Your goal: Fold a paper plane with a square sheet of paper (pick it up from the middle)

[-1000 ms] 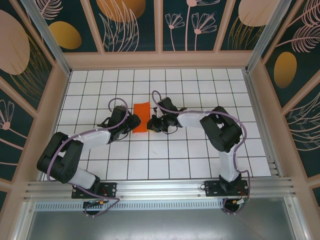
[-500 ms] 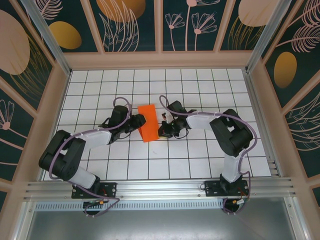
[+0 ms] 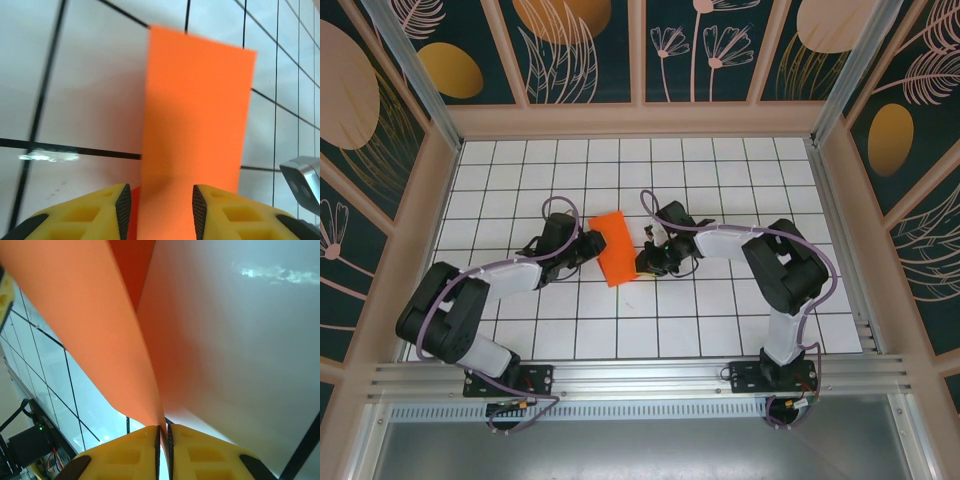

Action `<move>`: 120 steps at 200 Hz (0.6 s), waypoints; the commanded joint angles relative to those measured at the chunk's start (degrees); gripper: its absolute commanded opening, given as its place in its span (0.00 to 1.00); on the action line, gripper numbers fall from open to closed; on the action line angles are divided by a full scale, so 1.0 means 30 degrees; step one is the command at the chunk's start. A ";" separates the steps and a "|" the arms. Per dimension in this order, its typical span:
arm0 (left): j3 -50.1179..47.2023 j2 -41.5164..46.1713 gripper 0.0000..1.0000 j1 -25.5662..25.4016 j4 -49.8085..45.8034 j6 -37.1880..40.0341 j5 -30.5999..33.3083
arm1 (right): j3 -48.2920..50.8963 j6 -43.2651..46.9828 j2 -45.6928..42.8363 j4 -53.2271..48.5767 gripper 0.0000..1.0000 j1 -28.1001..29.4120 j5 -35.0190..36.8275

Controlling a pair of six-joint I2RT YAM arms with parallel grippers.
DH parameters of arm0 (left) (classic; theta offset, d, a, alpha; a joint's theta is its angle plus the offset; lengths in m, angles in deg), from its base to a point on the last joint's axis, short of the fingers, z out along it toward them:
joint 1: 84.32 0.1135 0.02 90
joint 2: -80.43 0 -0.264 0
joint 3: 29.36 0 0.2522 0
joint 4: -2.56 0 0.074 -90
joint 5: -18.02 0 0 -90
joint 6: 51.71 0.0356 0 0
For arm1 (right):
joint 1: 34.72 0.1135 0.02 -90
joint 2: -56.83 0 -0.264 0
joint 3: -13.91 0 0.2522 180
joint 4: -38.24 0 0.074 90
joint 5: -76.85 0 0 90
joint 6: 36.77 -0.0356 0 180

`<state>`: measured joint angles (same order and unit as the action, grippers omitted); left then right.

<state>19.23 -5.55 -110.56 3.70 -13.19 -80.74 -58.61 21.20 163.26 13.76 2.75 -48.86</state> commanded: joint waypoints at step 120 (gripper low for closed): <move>-0.0073 -0.2785 0.30 0.0083 0.2652 0.0192 -0.3016 | -0.0272 -0.1535 -0.0262 0.2039 0.13 0.0018 -0.0608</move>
<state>17.07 -12.34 -110.48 11.65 -13.01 -88.76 -58.61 18.09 163.26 17.91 2.75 -49.29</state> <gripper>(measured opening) 0.308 0.138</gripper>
